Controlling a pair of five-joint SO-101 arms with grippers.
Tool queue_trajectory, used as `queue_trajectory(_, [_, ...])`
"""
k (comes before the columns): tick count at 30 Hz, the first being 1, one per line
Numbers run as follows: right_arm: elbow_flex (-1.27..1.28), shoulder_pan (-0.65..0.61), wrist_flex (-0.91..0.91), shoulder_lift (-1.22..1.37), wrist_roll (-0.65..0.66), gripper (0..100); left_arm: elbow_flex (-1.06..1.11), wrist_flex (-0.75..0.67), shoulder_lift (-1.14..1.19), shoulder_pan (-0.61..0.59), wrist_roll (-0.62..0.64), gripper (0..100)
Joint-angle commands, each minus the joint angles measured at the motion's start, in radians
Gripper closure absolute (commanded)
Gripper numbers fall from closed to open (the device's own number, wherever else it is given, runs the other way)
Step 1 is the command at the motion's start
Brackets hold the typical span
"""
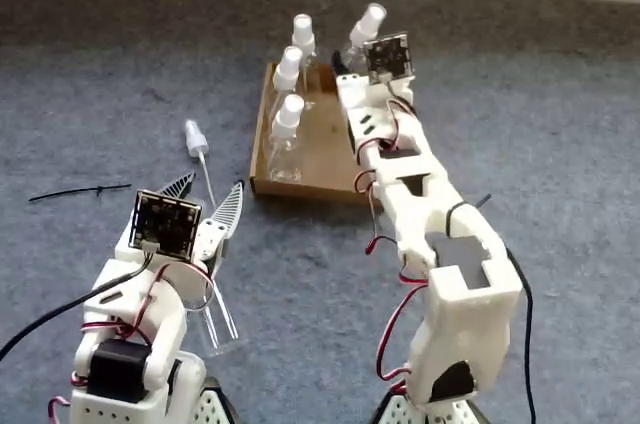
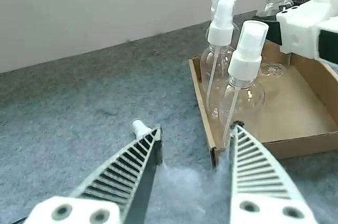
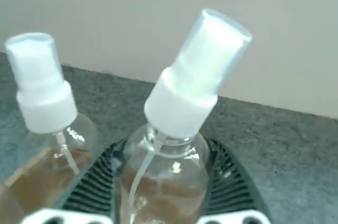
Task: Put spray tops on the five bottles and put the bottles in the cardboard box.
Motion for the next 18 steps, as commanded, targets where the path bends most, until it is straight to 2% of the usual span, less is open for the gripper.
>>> queue_trajectory(1, [-0.062, 0.03, -0.025, -0.012, -0.037, 99.5, -0.005, -0.018, -0.012, -0.005, 0.0, 81])
queue_trajectory(18, [-0.062, 0.027, -0.03, 0.071, -0.034, 99.5, -0.005, -0.015, -0.012, -0.004, 0.003, 81])
